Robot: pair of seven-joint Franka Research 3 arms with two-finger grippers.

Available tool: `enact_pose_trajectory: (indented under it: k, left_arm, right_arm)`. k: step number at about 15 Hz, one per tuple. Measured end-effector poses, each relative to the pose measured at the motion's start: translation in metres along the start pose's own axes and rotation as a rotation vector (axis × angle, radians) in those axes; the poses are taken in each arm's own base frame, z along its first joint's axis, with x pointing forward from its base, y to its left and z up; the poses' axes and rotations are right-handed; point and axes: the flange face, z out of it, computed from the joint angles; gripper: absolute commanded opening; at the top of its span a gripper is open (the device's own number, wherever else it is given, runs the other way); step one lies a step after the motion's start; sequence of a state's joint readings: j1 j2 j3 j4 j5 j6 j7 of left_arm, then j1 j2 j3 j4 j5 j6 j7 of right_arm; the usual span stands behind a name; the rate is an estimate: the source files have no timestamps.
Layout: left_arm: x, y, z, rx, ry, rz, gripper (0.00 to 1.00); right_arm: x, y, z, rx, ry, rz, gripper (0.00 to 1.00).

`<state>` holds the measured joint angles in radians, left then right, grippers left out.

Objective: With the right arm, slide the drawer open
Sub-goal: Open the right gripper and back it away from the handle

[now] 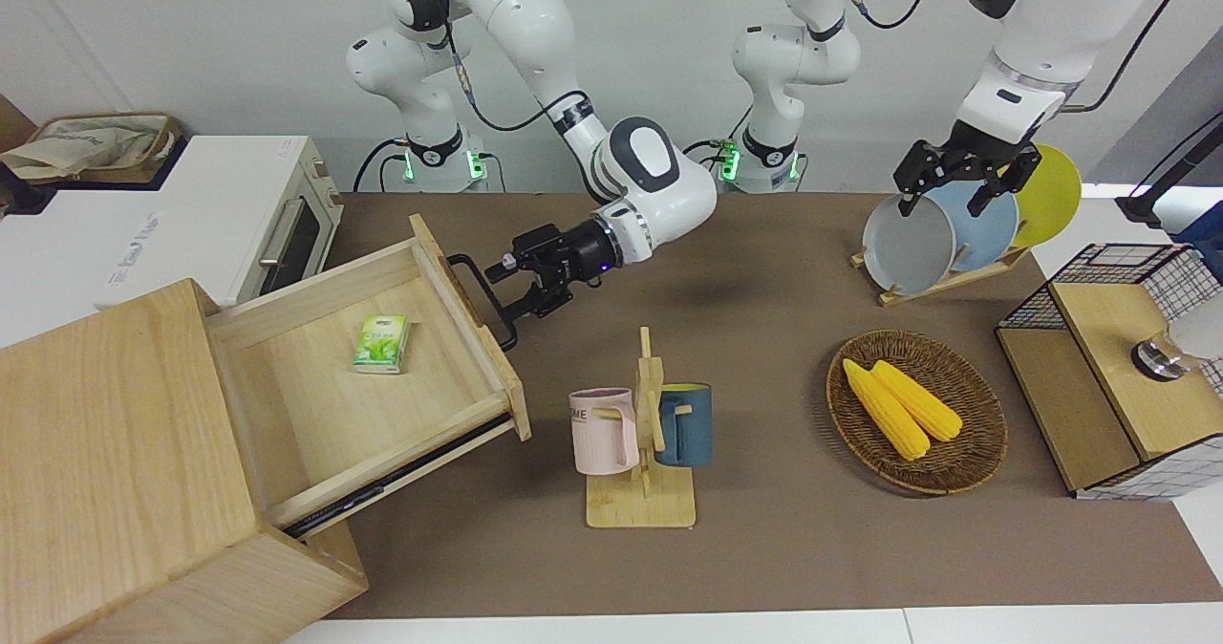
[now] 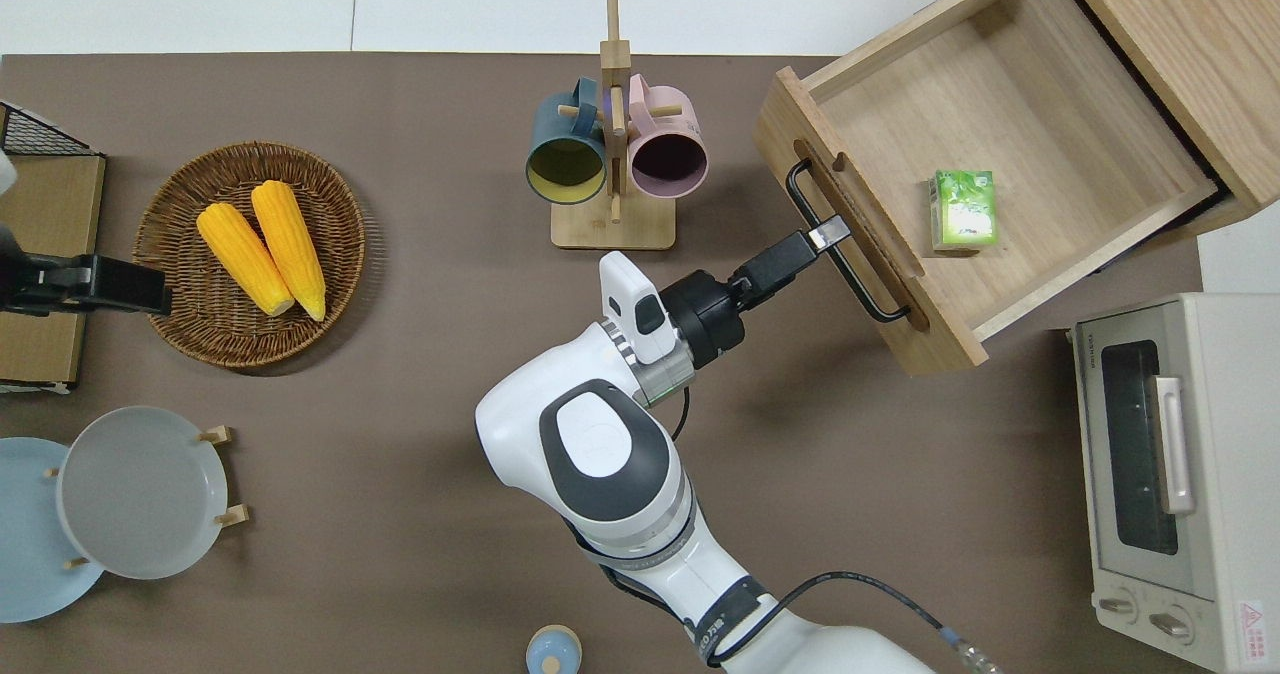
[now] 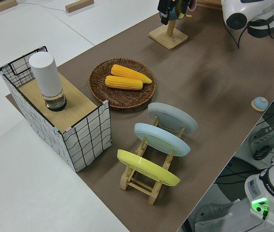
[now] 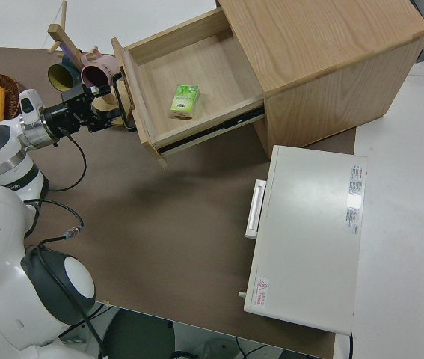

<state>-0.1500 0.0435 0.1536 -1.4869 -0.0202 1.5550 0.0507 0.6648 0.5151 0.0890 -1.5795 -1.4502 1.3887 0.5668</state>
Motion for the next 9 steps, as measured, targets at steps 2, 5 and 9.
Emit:
enact_pose_trajectory:
  k: [2,5,9]
  left_arm:
    - [0.0,0.0,0.0,0.0,0.0,0.0,1.0]
    - [0.0,0.0,0.0,0.0,0.0,0.0,1.0]
    - [0.0,0.0,0.0,0.0,0.0,0.0,1.0]
  right_arm:
    - [-0.001,-0.001,-0.002,0.012,-0.004,-0.002,0.99]
    - [-0.001,0.003,-0.014,0.071,-0.021,0.015,0.987]
    - [0.0,0.026,-0.032,0.2,-0.059,0.06,0.987]
